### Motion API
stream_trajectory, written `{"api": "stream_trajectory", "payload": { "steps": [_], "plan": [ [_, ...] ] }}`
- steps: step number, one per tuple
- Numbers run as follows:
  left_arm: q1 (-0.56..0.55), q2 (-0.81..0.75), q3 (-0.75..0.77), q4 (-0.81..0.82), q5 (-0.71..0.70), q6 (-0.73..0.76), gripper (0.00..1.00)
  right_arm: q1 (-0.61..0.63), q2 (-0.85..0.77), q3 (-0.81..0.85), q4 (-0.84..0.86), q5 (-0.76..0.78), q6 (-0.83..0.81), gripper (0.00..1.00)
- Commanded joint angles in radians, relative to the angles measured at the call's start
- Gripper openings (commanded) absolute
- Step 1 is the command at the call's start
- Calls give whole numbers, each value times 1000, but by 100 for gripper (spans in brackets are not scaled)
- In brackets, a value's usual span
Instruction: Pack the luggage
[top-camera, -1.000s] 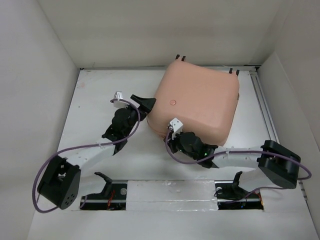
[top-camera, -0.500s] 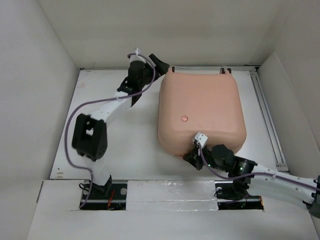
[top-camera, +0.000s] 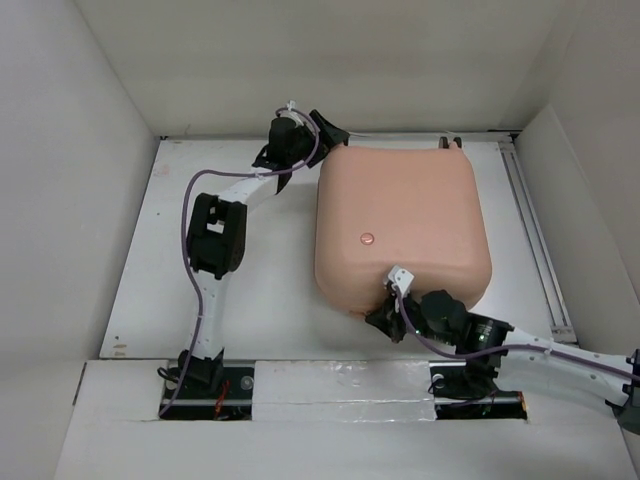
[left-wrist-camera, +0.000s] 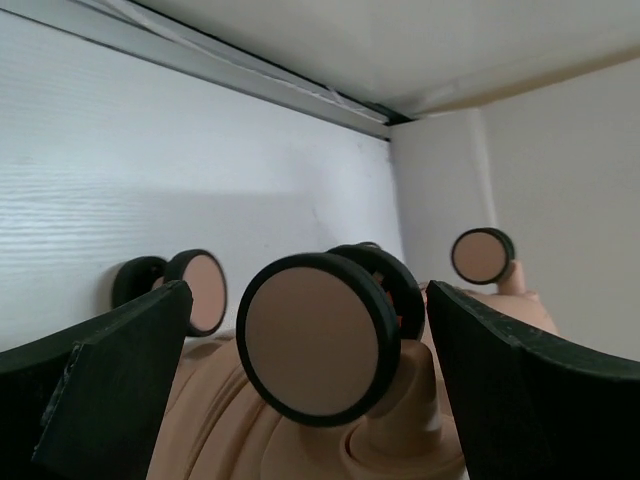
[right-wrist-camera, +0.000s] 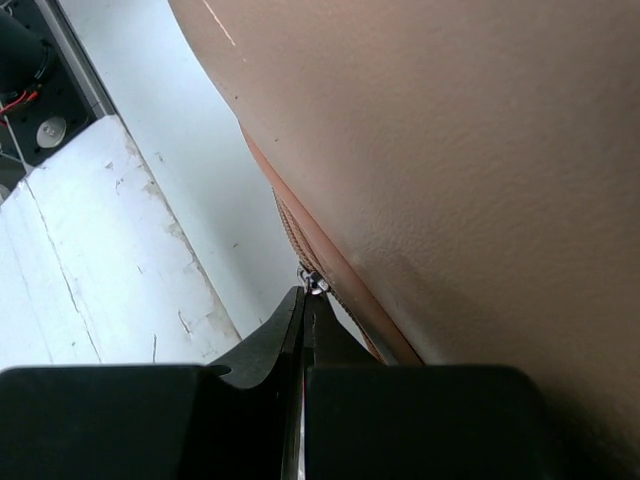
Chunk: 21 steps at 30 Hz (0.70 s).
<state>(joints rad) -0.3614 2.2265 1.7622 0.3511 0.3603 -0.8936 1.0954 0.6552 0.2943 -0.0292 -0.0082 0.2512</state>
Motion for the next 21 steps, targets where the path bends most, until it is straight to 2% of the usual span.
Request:
{"api": "stream_trajectory", "payload": {
  "steps": [1,4,6,8,10,11,12,13,17,20,21],
  "plan": [
    [6,79,29,147,152,-97,99,29,46,26,71,-132,100,0],
    [-5,88,-18,253,161,-159,93,29,46,26,71,-105,100,0],
    [-5,88,-58,364,161,-198,81,29,46,17,81,-67,109,0],
    [-5,88,-84,432,161,-272,55,29,46,17,81,-47,118,0],
    [-5,88,-84,518,161,-312,37,29,46,8,81,-24,141,0],
    [-5,88,-84,544,152,-336,17,29,31,8,62,-10,151,0],
    [4,88,-84,563,152,-346,4,29,20,-1,52,28,151,0],
    [15,88,-84,572,141,-346,0,20,9,-1,43,45,164,0],
    [85,13,-203,678,94,-381,0,-44,-34,19,22,57,140,0],
    [180,-83,-378,793,94,-401,0,-152,-14,61,22,5,83,0],
    [205,-115,-486,807,94,-401,0,-185,29,78,22,-16,36,0]
  ]
}}
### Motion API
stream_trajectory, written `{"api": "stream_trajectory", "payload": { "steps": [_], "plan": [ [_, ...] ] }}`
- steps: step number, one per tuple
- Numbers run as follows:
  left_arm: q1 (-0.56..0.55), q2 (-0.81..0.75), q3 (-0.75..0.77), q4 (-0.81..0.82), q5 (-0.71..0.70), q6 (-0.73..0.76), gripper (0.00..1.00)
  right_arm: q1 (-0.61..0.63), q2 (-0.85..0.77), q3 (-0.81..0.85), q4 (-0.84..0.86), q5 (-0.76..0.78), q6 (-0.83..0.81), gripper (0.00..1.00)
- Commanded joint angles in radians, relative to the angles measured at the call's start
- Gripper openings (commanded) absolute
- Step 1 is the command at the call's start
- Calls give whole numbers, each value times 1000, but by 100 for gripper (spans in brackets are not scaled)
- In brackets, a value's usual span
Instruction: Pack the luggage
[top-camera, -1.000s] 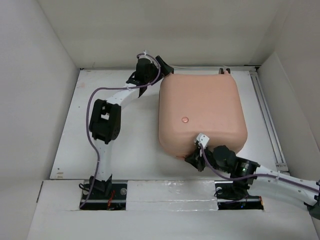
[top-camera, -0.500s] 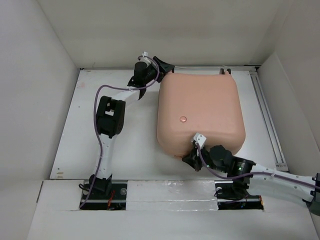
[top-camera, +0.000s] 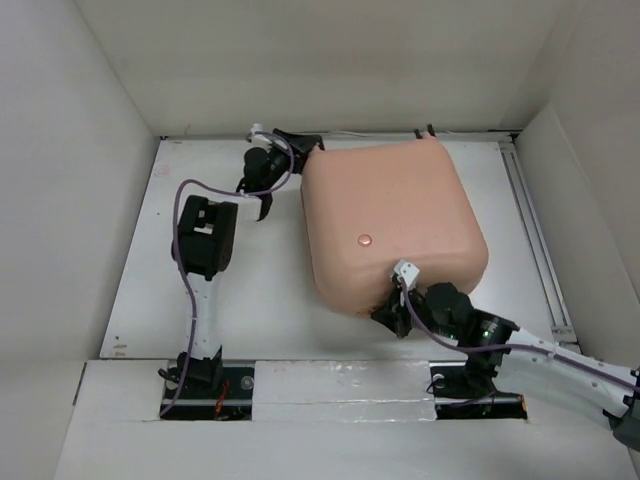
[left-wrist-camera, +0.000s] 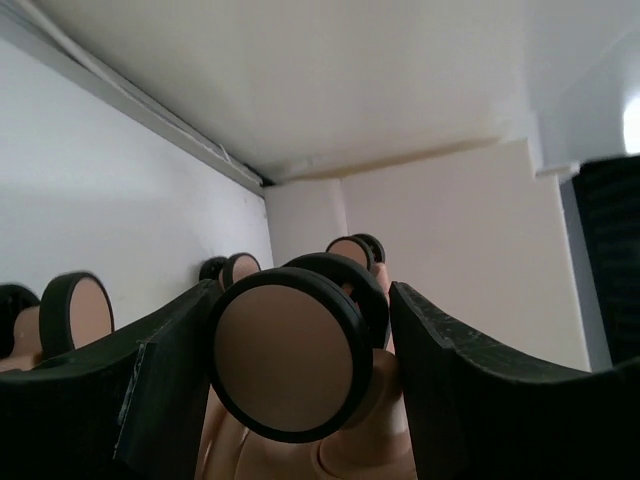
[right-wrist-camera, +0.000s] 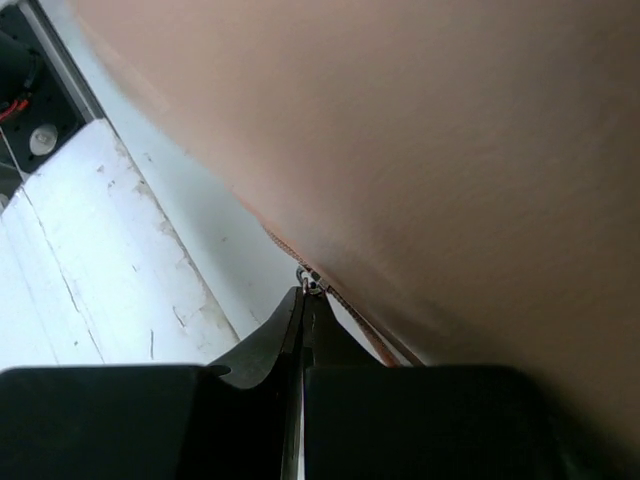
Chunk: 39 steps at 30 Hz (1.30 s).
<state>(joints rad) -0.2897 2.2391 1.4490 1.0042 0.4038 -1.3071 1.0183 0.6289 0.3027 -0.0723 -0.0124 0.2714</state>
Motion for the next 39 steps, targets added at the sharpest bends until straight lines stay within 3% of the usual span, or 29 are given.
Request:
{"api": "stream_trajectory", "payload": {
  "steps": [1,4,5,8,12,16,19,23,25,28,32,34,36,39],
  "plan": [
    [158,-206,-232,168,40,12,0,-183,83,85,65,-59,-9,0],
    [237,-377,-537,224,6,48,0,-343,266,189,135,-188,-113,0],
    [238,-422,-538,224,-3,48,0,-383,267,225,150,-222,-113,0],
    [247,-623,-775,228,-72,83,0,-480,449,405,174,-341,-150,0],
    [274,-877,-958,78,-167,149,0,-460,542,442,152,-356,-164,0],
    [316,-1047,-954,-102,-210,209,0,-425,361,192,143,-331,-88,0],
    [316,-1105,-848,-255,-261,271,0,-371,163,49,91,-305,-11,0],
    [316,-1075,-770,-328,-303,295,0,-285,-1,13,43,-270,55,0],
    [316,-1034,-769,-319,-293,295,0,-261,-1,45,8,-255,45,0],
    [316,-940,-759,-302,-241,285,0,-193,64,84,58,-348,22,0],
    [281,-978,-855,-234,-272,269,0,-184,162,137,132,-333,-17,0],
    [271,-1029,-891,-245,-284,278,0,-243,207,185,132,-299,-49,0],
    [271,-1059,-926,-271,-293,287,0,-360,284,237,166,-413,-90,0],
    [271,-1092,-990,-271,-293,287,0,-457,408,404,175,-457,-149,0]
  ]
}}
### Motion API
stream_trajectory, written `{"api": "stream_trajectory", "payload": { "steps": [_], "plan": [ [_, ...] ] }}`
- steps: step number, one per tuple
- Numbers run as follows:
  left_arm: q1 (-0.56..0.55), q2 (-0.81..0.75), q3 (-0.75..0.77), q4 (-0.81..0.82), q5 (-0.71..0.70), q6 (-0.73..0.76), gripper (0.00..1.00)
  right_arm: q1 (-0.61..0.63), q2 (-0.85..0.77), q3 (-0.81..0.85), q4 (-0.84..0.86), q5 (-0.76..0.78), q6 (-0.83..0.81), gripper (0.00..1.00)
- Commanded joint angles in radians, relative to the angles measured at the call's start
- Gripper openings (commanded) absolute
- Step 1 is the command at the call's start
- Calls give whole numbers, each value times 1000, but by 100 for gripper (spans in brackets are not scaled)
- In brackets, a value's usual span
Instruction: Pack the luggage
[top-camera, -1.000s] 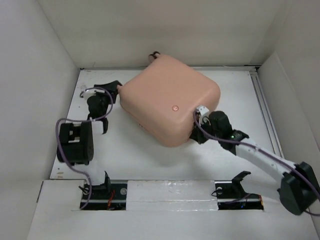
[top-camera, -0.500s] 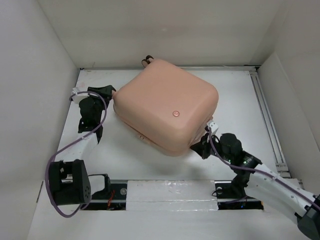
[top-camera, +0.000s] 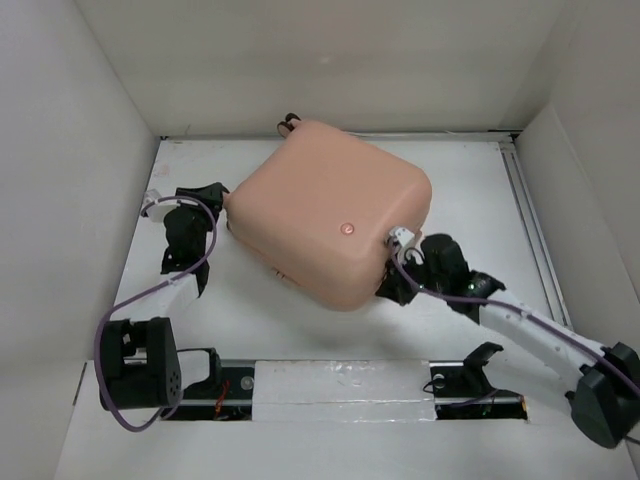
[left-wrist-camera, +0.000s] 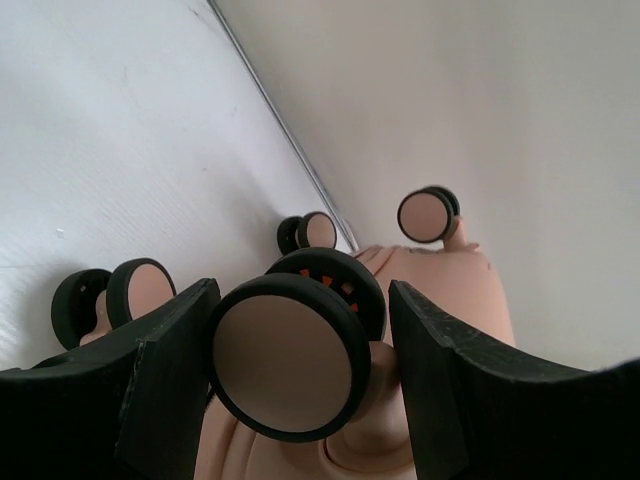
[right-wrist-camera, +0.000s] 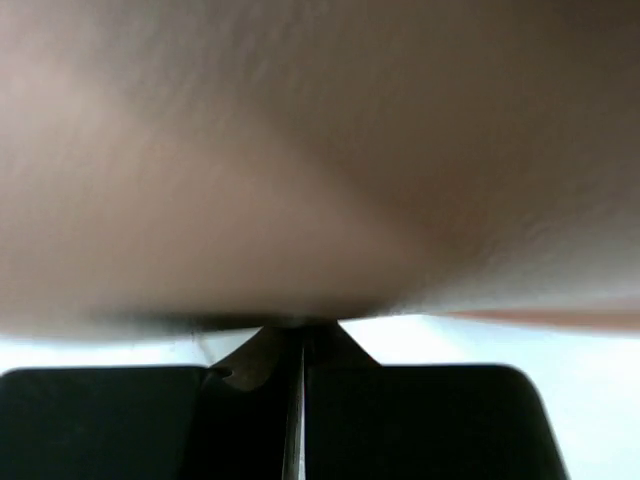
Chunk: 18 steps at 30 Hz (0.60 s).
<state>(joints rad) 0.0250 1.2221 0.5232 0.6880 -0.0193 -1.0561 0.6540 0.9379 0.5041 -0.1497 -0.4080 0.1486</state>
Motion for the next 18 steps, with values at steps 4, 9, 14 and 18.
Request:
{"api": "stream_trajectory", "payload": {
  "steps": [4,9,14,18],
  "plan": [
    [-43,-87,-66,25,116,45,0,-209,289,482,170,-164,-75,0],
    [-43,-119,-75,13,105,57,0,-87,110,137,185,-75,-22,0],
    [-43,-134,-94,4,71,57,0,108,-310,-225,259,-31,284,0],
    [-43,-134,-114,22,81,18,0,223,-237,-161,322,83,274,0]
  ]
}}
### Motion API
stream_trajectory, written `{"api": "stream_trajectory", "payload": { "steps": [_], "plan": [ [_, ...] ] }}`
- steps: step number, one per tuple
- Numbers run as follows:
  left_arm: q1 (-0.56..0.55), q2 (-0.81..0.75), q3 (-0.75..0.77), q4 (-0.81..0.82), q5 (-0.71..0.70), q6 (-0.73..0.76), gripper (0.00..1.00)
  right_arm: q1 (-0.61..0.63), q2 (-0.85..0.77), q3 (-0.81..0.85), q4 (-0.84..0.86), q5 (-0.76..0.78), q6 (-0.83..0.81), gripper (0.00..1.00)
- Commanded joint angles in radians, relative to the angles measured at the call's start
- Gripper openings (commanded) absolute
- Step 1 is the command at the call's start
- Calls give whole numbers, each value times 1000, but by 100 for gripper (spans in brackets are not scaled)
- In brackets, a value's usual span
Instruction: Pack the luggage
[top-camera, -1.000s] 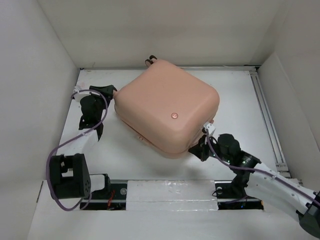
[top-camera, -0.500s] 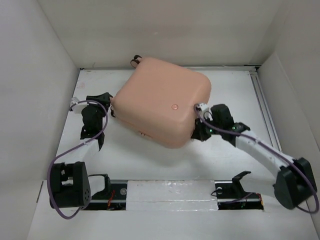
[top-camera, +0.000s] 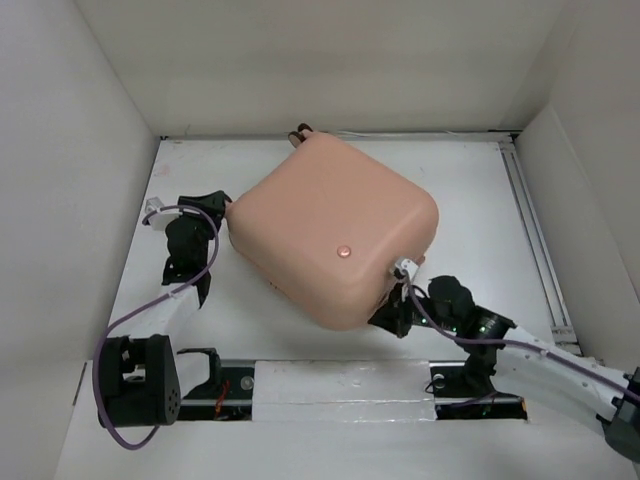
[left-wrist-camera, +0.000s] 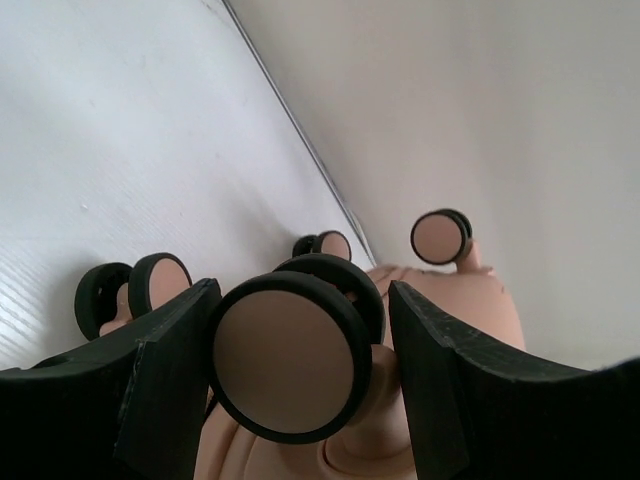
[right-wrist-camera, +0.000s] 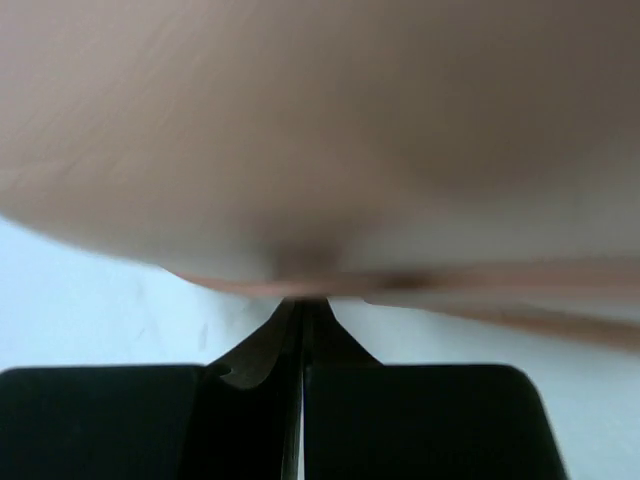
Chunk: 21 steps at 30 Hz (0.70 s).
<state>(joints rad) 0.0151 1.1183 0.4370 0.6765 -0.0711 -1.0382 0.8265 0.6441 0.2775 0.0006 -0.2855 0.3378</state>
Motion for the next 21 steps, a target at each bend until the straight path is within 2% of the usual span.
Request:
{"api": "stream_trajectory", "payload": {
  "steps": [1,3,6,7,8,10,12,13,14,15,17,18,20,21],
  "plan": [
    [-33,-31,-27,46,133,0,0,51,112,147,171,-55,58,0],
    [-33,-31,-38,46,122,10,0,42,268,221,197,-55,-29,0],
    [-33,-49,-50,35,122,20,0,-137,412,354,223,-177,-91,0],
    [-33,-49,-60,35,122,20,0,-277,434,383,237,-281,-91,0],
    [-33,-60,-60,35,122,20,0,-340,451,446,249,-312,-91,0],
    [-33,-60,-70,35,154,20,0,-438,515,535,240,-363,-101,0],
    [-33,-70,-83,46,180,9,0,-539,577,702,199,-388,-123,0],
    [-33,-71,-92,46,189,0,0,-561,639,760,108,-388,-158,0],
    [-44,-83,-106,46,189,0,0,-561,660,807,55,-348,-177,0],
    [-55,-83,-106,46,189,0,0,-537,660,764,55,-348,-177,0],
    [-55,-83,-106,46,200,0,0,-425,560,581,160,-295,-148,0],
    [-55,-83,-106,46,200,0,0,-262,522,364,226,-218,-114,0],
    [-55,-83,-106,58,200,9,0,-105,482,187,455,-173,48,0],
    [-55,-92,-106,58,200,9,0,28,482,131,499,-109,90,0]
  ]
}}
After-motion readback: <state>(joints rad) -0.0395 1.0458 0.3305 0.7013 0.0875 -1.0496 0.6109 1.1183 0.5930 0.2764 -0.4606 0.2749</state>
